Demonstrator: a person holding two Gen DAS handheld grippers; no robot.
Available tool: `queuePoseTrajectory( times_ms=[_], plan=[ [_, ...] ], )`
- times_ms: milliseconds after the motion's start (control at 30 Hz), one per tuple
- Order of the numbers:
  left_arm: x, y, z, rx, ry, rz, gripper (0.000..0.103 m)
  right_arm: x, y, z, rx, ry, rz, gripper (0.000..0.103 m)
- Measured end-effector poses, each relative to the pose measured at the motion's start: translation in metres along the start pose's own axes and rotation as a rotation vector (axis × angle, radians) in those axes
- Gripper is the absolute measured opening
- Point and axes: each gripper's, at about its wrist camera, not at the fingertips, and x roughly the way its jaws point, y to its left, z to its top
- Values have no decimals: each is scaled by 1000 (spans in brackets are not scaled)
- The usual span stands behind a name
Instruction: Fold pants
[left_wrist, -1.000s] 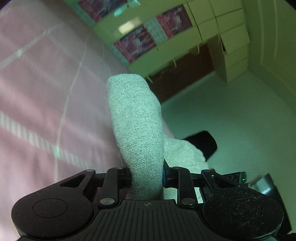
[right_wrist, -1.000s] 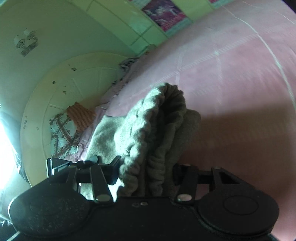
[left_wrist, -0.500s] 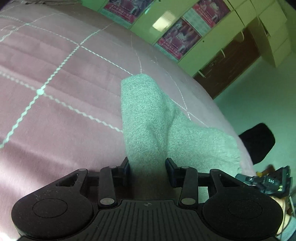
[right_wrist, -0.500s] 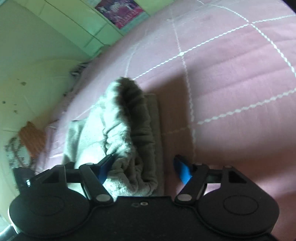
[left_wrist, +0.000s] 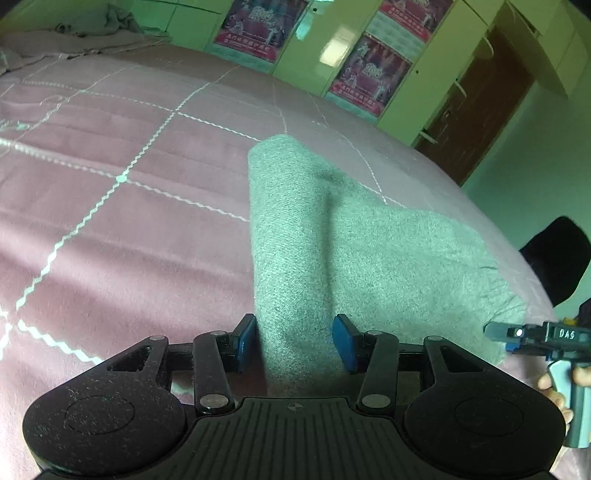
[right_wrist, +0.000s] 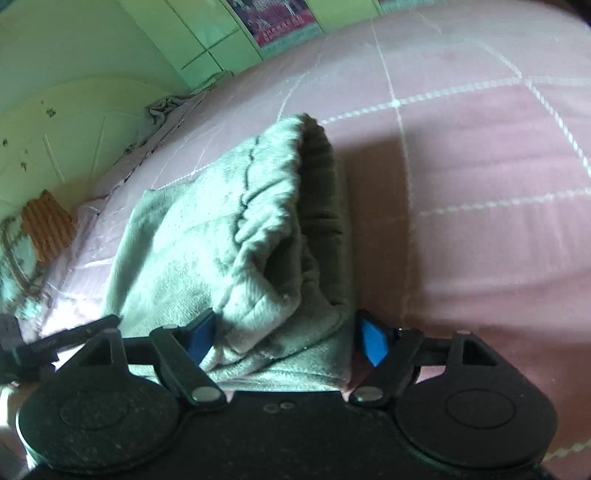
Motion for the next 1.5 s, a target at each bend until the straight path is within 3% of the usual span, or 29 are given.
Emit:
queuePoseTrajectory(
  times_ms=[200,433,500,533,567,667,767,933,1067,1500],
  plan=[
    [-9,-5,-7,23,7,39,47,-12,4,-8,34,-5,-9,77],
    [-65,-51,-20,99,-45,87,47,-61,32,-13,4,-75,-6,78],
    [-97,-75,-34,133,-80,95,60,-91,48,-21,-36,-108,2,86],
    [-114,-87,-43,154,-103,107,80,-108,58,-28,-63,-133,-2,96],
    [-134,-100,-53,173,-133,112,90,-126,68,-38,-92,-160,0,101],
    [-185,-131,-84,204,-184,132,96,-174,95,-73,-144,-210,-24,103],
    [-225,-152,-118,216,-197,127,101,-217,123,-118,-218,-285,-102,103],
    [-279,-174,-170,258,-228,165,103,-266,152,-200,-299,-406,-253,103],
    [-303,-182,-194,253,-243,155,103,-285,158,-237,-292,-412,-259,103],
    [-318,-201,-209,291,-242,157,103,-296,160,-259,-267,-427,-294,103]
  ],
)
